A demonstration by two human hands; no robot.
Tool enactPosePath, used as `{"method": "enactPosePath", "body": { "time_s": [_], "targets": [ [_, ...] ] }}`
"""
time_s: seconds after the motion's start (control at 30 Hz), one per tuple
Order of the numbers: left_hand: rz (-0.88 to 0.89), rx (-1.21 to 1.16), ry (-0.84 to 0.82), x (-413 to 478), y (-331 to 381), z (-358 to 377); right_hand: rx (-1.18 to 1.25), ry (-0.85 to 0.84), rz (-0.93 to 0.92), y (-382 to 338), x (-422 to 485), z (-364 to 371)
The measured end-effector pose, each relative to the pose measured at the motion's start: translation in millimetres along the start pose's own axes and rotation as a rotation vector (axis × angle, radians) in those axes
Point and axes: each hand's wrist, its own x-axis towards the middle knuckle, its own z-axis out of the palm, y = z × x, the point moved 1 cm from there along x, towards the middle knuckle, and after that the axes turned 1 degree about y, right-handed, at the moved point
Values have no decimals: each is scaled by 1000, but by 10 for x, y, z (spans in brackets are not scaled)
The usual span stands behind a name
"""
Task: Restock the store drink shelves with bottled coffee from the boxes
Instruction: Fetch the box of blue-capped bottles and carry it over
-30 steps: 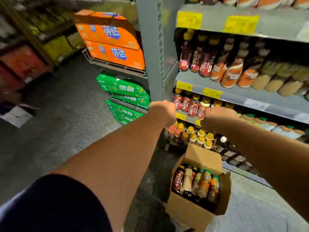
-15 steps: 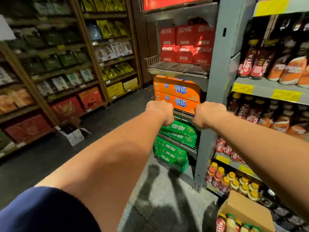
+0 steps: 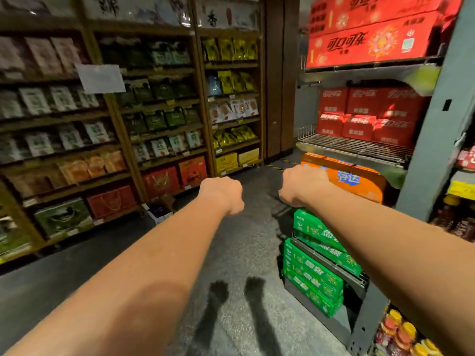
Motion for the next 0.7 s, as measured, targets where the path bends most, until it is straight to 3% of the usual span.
{"method": "enactPosePath", "body": {
  "time_s": [0.37, 0.7],
  "targets": [
    [-251, -12, -55, 182, -1345, 194, 54, 31, -250, -1246, 938, -126],
    [-450, -38, -112, 1079, -2293, 439, 60, 48, -411, -2013, 2337, -60]
  ]
}}
